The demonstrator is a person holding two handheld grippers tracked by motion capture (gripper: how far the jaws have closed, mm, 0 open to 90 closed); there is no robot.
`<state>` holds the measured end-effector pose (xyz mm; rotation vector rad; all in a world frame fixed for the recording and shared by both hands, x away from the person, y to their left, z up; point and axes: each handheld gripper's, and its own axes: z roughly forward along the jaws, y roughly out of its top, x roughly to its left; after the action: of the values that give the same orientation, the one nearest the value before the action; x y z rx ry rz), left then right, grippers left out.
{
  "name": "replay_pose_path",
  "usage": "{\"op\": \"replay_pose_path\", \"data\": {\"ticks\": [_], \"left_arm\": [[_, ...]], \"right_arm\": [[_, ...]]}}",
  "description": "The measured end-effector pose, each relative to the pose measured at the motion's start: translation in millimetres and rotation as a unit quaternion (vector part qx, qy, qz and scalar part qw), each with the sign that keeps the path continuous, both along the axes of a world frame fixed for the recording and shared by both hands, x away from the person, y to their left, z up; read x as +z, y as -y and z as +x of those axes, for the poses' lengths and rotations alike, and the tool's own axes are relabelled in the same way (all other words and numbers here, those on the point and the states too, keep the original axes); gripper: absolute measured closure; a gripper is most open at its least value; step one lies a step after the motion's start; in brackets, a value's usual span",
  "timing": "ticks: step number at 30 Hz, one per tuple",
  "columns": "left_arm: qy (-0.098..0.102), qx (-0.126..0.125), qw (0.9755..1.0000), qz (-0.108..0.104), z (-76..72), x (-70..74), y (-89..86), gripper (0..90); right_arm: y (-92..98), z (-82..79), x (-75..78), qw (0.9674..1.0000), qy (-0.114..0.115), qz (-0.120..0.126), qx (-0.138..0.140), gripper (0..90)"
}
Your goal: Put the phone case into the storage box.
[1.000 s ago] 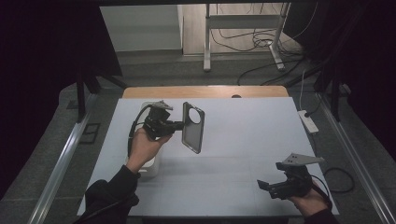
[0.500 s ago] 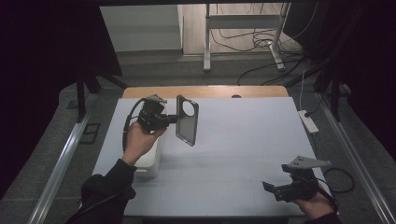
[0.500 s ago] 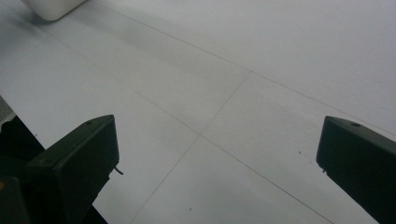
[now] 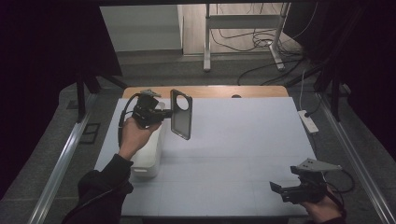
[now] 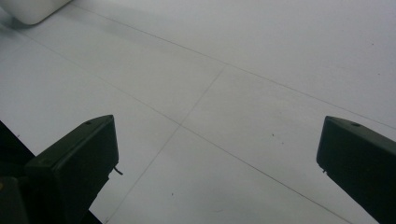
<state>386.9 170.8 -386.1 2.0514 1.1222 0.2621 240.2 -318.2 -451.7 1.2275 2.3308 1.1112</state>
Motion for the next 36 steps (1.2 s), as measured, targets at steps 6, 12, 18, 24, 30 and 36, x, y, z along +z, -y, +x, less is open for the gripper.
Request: {"op": "replay_pose_path", "data": {"ticks": [6,12,18,24,30,36], "left_arm": [[-0.002,0.013,0.9999,-0.001,3.5,2.1,-6.8,88.7],[-0.004,0.024,0.9997,-0.003,7.3,4.1,-14.5,88.7],[-0.005,0.041,0.9991,-0.006,13.0,5.3,-25.0,88.7],[-0.006,0.053,0.9985,-0.006,18.6,4.4,-33.4,88.7],[-0.006,0.068,0.9977,-0.006,24.2,4.9,-42.7,88.7],[-0.005,0.081,0.9967,-0.009,27.2,4.1,-50.5,88.7]], "right_arm": [[4.3,-1.8,-2.0,1.0,-0.005,0.001,-0.007,0.0],[6.3,-2.4,-1.6,0.9999,-0.003,0.005,-0.013,0.0],[6.0,-2.6,-2.0,0.9999,-0.002,0.004,-0.014,0.0],[7.6,-3.3,-1.6,0.9998,0.0,0.009,-0.02,0.0],[7.4,-3.4,-1.8,0.9998,-0.001,0.009,-0.02,0.0],[7.5,-3.3,-1.9,0.9998,-0.001,0.008,-0.02,0.0]]}}
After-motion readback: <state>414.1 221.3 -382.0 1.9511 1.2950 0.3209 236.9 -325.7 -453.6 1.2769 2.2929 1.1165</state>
